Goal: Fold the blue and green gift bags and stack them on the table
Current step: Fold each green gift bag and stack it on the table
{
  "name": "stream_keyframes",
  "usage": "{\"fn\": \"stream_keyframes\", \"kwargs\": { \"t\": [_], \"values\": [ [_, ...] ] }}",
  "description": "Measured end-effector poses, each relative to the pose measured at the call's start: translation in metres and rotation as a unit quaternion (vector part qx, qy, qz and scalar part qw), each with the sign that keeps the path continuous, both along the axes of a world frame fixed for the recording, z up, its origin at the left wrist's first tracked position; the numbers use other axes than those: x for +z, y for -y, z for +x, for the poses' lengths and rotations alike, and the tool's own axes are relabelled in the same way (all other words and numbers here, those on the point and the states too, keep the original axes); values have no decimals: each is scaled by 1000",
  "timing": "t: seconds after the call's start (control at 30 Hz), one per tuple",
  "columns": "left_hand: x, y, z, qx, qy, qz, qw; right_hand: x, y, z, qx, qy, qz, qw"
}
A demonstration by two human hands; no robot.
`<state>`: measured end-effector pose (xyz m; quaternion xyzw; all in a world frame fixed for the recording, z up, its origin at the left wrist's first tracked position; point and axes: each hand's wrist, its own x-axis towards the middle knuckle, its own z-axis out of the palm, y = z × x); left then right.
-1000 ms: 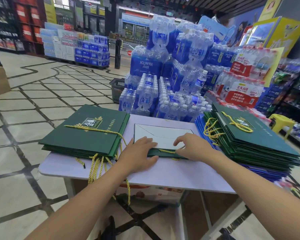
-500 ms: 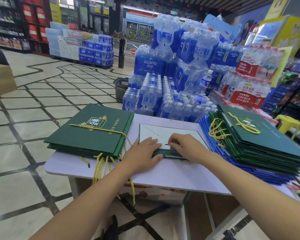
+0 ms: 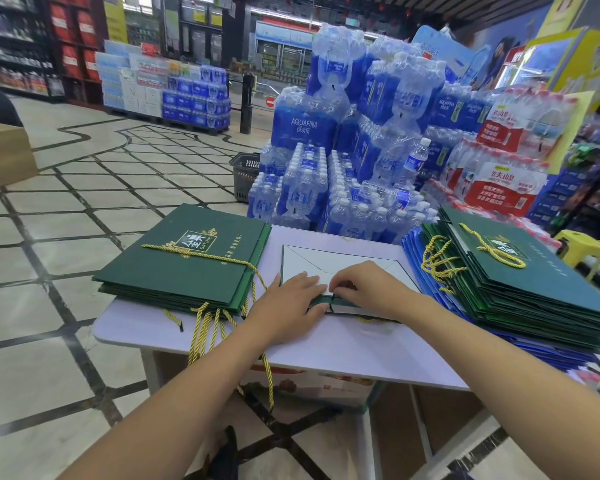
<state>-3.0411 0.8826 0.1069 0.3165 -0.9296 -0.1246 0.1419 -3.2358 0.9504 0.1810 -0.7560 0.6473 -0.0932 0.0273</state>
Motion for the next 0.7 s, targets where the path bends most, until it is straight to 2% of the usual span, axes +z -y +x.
{"fn": "stream_keyframes", "kwargs": {
  "t": [0.1, 0.33, 0.57, 0.63, 0.7],
  "values": [
    [0, 0, -1, -2, 0, -1, 1000, -1, 2, 0, -1, 7, 11, 1000],
    [1, 0, -1, -1, -8, 8, 1000, 0, 2, 1, -33, 106, 5, 994],
    [1, -1, -2, -3, -16, 13, 1000, 1, 1, 8, -55, 88, 20, 994],
    [4, -4, 0, -1, -22, 13, 1000, -1, -2, 6, -63, 83, -31, 994],
    [5, -5, 0, 0, -30, 14, 999, -4, -11, 9, -69, 83, -135, 985]
  ]
}}
